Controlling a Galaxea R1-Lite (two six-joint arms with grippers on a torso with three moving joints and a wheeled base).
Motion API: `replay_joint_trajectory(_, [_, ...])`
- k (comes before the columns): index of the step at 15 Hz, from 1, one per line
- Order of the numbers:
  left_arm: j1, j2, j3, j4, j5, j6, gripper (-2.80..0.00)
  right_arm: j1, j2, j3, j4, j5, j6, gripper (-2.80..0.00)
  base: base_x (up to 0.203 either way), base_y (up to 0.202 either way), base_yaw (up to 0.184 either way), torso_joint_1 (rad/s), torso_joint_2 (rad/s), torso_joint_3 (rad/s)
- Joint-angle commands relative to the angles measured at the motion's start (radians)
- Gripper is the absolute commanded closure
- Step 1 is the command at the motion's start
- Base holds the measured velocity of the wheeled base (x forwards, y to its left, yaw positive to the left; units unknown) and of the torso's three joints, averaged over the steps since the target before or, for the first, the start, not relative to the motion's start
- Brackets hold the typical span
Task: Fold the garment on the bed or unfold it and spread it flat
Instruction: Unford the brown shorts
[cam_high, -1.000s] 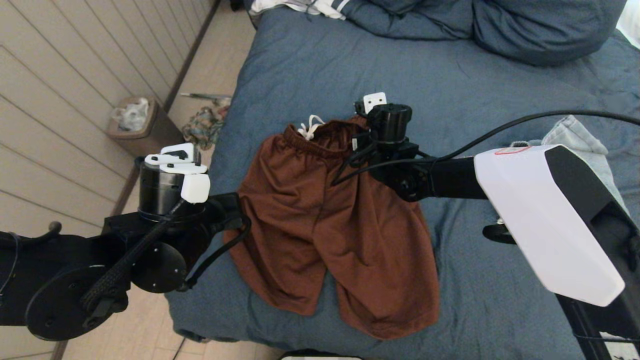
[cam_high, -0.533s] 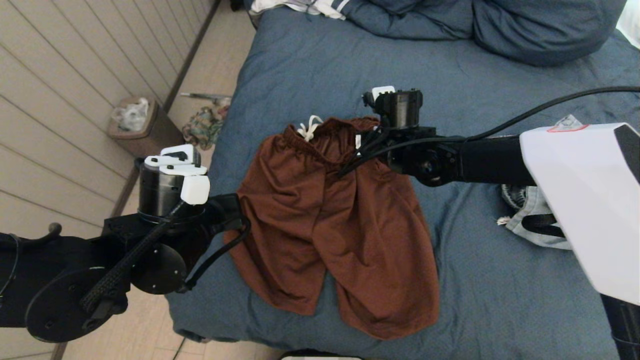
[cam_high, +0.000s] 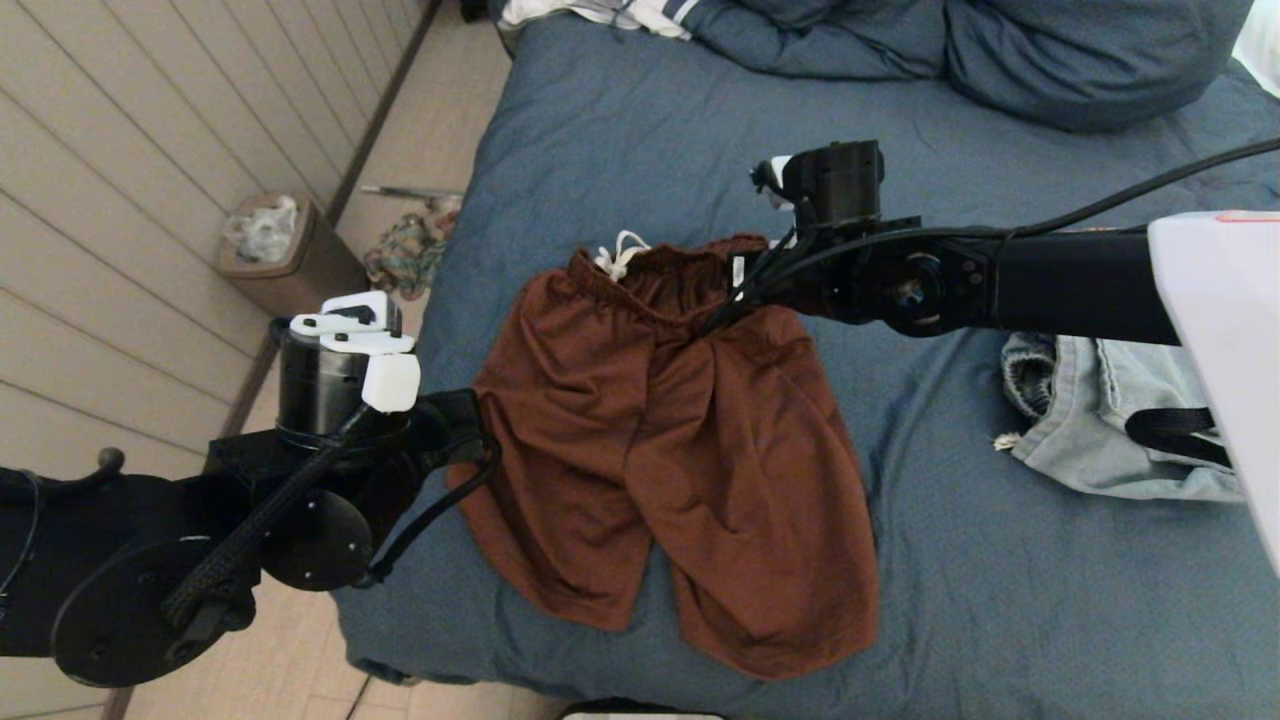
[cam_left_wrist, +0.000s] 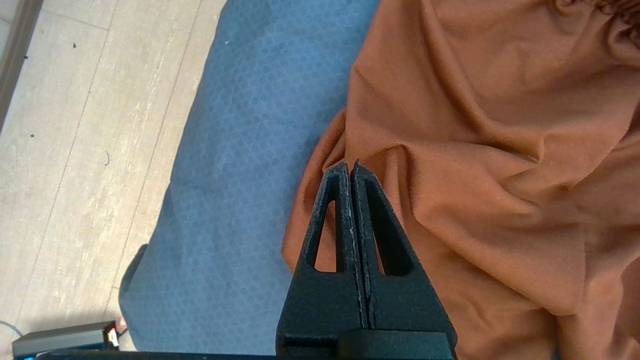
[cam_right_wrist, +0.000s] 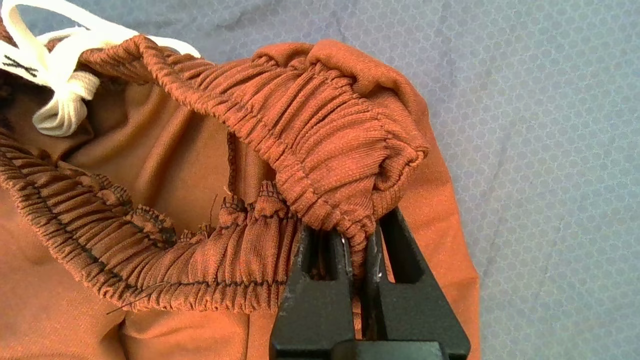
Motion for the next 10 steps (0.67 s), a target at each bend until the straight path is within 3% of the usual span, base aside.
replay_joint_trajectory(1, [0.000,0.002,0.000,-0.005,0.004,-0.003,0.00,-0.001,0.012,0.013,-0.010,-0.010,-0.001,0.00,0.000,0.000,0.000,0.000,0.00,0.000])
replay_joint_trajectory(2, [0.000,0.002,0.000,-0.005,0.004,-0.003,0.00,0.000,0.016,0.011,-0.013,-0.010,0.002,-2.80,0.000,0.000,0.000,0.000,0.00,0.000])
replay_joint_trajectory(7, [-0.001,0.003,0.002,-0.005,0.004,-0.004,0.00,-0.009,0.026,0.002,-0.164,-0.012,0.005,-2.80,0.000,0.000,0.000,0.000,0.00,0.000])
replay_joint_trajectory(10, [-0.001,0.000,0.003,-0.007,0.005,-0.004,0.00,-0.008,-0.030,0.018,-0.166,-0.014,0.025,-2.80,0.000,0.000,0.000,0.000,0.00,0.000])
